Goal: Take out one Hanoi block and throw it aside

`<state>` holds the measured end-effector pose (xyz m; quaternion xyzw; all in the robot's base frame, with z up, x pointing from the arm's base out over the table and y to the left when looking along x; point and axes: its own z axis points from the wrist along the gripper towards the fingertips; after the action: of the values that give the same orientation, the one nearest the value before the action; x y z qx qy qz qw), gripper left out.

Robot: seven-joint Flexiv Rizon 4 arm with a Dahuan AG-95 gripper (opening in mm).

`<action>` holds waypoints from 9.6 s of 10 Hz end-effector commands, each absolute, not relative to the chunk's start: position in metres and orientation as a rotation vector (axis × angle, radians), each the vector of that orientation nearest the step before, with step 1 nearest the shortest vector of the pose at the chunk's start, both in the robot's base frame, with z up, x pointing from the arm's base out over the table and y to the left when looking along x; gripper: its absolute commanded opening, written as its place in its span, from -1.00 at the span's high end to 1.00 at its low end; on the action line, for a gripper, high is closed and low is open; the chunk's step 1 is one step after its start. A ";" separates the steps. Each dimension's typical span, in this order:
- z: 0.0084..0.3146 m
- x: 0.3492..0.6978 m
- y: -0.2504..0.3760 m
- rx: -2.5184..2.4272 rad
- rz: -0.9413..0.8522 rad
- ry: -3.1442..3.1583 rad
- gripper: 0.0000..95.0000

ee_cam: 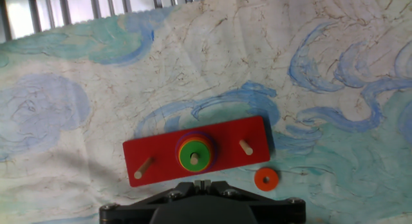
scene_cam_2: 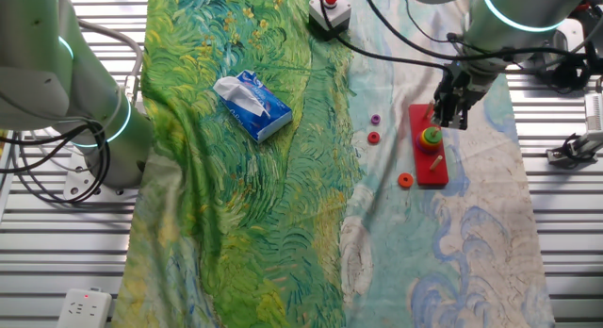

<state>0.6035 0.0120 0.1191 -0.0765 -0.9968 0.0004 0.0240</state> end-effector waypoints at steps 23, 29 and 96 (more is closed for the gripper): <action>0.087 0.607 0.016 -0.275 -0.035 -3.117 1.00; 0.087 0.611 0.022 -0.271 -0.016 -3.117 1.00; 0.098 0.614 0.024 -0.255 0.003 -3.106 1.00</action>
<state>0.6123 0.0238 0.0991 -0.0824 -0.9965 0.0011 0.0132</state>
